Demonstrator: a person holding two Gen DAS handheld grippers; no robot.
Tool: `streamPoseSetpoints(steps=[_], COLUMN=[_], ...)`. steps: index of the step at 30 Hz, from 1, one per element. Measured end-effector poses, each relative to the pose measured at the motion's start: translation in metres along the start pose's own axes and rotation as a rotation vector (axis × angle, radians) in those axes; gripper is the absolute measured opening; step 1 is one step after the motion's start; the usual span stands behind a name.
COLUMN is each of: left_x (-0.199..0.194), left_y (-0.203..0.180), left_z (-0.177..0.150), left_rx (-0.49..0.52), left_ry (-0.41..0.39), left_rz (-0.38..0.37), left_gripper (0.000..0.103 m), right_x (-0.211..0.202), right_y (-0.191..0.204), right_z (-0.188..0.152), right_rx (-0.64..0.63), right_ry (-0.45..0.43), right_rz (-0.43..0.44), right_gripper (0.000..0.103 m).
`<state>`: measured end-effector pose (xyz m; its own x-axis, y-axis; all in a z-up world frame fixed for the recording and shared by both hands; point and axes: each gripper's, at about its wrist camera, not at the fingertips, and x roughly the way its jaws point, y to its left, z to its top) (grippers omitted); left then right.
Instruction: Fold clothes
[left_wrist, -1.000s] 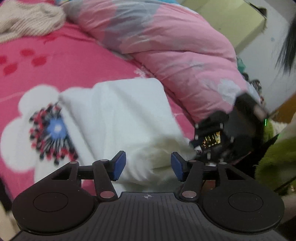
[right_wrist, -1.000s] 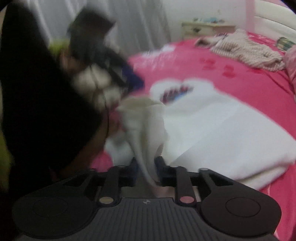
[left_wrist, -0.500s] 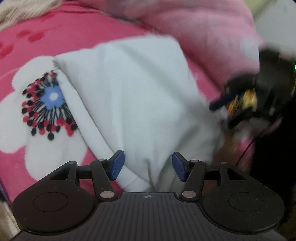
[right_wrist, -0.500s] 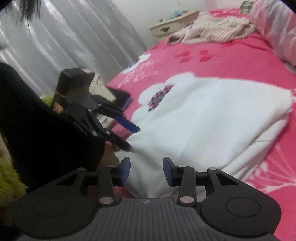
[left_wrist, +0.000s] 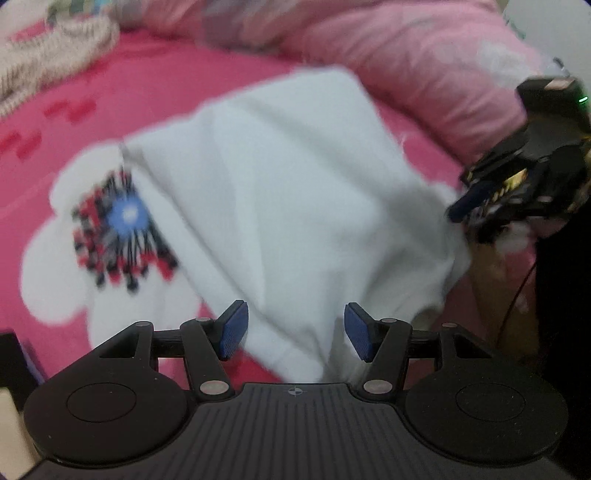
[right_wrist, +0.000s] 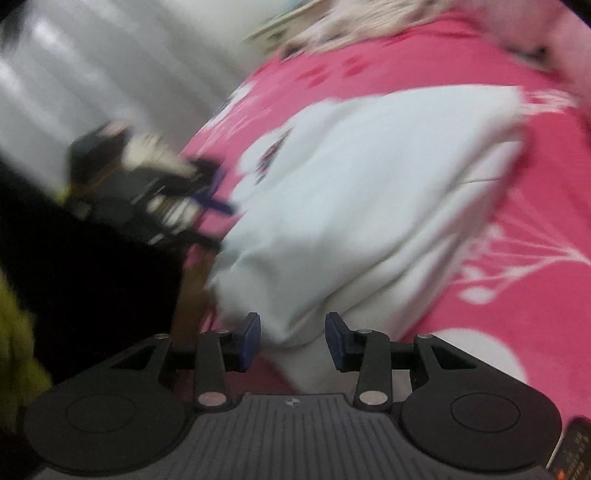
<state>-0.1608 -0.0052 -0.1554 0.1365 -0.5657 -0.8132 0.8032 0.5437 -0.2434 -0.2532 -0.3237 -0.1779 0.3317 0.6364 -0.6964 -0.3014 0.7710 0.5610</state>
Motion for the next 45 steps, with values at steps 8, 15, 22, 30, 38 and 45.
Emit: streamPoseSetpoints(steps=[8,15,22,30,38,45], left_x=[0.032,0.049,0.043,0.040,0.037,0.024], left_y=[-0.056,-0.085,-0.083,-0.095,-0.104,-0.100], left_z=[0.014,-0.009,-0.012,-0.001,0.003,0.003], left_rx=[0.234,0.419,0.356,0.367,0.424,0.420], left_ry=[0.014,0.058,0.048,-0.041,-0.052,-0.104], left_rz=[-0.187,-0.131,-0.121,-0.054,-0.067,-0.042], left_gripper=[0.057,0.058,0.057,0.056,0.055,0.008], right_x=[0.026,0.005,0.004,0.022,0.020,0.025], right_y=[-0.023,-0.040,-0.055,-0.038,-0.046,-0.055], right_z=[0.018,0.007,-0.025,-0.015,-0.012,-0.021], right_rx=[0.176,0.338,0.477,0.394,0.515,0.631], right_ry=[-0.063,-0.273,-0.243,-0.113,-0.212,-0.241], right_rz=[-0.025,0.162,0.121,0.128,0.330,0.384], right_gripper=[0.028,0.002,0.004,0.031,0.007,0.007])
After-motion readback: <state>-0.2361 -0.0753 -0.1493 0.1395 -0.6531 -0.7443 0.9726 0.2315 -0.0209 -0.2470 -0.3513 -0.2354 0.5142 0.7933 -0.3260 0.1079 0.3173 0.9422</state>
